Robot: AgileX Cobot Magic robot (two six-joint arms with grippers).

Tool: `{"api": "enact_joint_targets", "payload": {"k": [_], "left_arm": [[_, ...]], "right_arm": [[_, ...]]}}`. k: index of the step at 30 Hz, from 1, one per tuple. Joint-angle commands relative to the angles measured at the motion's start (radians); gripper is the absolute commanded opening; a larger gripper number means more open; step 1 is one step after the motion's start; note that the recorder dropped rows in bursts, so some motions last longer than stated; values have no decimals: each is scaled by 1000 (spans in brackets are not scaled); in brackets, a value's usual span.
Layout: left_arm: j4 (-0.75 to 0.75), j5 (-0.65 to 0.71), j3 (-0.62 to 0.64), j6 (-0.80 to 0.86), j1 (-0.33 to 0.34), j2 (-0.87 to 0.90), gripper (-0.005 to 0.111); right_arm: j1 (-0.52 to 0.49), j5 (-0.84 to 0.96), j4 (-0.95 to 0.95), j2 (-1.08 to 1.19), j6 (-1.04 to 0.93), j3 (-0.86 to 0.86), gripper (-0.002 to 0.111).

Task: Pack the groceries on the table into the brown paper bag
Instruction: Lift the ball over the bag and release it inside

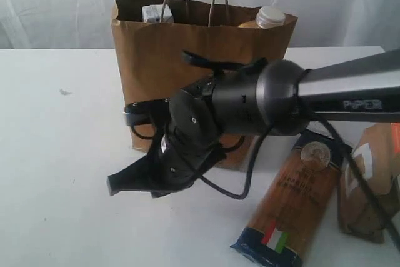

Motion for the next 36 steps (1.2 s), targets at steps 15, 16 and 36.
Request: {"api": "enact_joint_targets", "payload": {"k": [15, 16, 36], "left_arm": [[1, 4, 5, 4, 1, -5, 0], [1, 4, 5, 4, 1, -5, 0], [1, 4, 5, 4, 1, -5, 0]], "right_arm": [[-143, 174, -290, -555, 73, 16, 1], [-171, 189, -298, -561, 73, 0, 1], [-316, 393, -293, -181, -102, -533, 14]]}}
